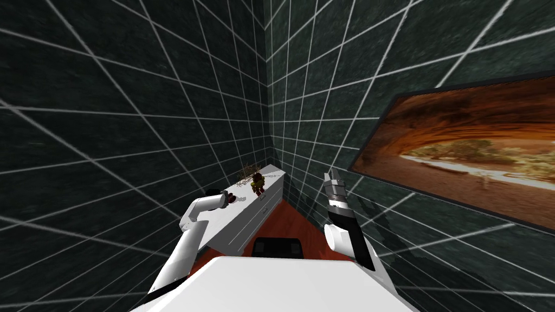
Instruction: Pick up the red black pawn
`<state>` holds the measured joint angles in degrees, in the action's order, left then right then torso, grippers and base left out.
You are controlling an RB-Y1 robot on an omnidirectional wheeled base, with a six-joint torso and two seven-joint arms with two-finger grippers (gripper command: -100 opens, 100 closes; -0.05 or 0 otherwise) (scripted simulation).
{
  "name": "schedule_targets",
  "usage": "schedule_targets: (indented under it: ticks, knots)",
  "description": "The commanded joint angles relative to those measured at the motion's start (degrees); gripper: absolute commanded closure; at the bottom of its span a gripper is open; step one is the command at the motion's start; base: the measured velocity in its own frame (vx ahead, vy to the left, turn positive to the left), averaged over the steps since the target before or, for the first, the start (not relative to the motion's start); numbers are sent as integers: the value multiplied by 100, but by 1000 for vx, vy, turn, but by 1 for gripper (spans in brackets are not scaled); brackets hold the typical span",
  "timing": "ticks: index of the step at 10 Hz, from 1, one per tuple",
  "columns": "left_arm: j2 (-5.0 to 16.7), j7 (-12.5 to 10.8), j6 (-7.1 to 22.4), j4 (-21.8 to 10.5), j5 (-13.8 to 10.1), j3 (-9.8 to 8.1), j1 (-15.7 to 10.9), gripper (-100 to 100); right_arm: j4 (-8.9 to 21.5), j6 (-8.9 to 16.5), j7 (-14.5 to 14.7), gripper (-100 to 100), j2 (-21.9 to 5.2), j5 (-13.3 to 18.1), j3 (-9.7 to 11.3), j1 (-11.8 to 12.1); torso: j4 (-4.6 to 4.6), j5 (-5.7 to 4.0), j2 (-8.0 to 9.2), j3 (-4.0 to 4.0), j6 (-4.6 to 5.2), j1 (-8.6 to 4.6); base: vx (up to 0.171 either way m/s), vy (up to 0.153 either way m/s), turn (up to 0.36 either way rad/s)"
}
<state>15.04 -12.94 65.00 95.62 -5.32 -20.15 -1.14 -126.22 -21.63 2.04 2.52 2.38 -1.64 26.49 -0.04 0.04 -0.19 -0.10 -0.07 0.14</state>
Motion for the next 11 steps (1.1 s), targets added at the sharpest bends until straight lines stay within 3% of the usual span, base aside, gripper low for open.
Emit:
schedule_targets:
  ticks: [1,4,5,6,7,10,11]
  knots:
    - [46,-112,142,-164,-45,-37,-73,-100,0,0,0,0,0,0,0,0,0,0,0,0,0,0,38,28,-102]
    - [116,-267,330,-438,-123,-102,-108,-100,0,0,0,0,-1,0,0,0,-3,3,-13,-7,0,15,67,70,-115]
    - [97,-236,278,-389,-110,-86,-100,-100,0,0,0,0,-1,0,-1,1,-5,6,-23,-13,-2,31,46,55,-17]
    - [100,-246,288,-399,-112,-89,-101,0,0,0,0,0,0,0,-1,1,-4,4,-12,-8,-3,15,7,10,1]
    - [80,-234,119,-553,-93,-71,-115,-100,0,0,0,0,0,0,0,0,-1,0,0,0,-2,-1,17,13,14]
    - [50,-216,-132,-785,-65,-44,-135,-100,0,0,0,0,0,0,0,1,-1,-1,-1,-1,-2,-5,27,13,11]
    - [50,-225,-58,-719,-64,-47,-129,-100,0,0,0,0,0,0,0,1,-1,-1,-1,-1,-2,-6,11,4,1]
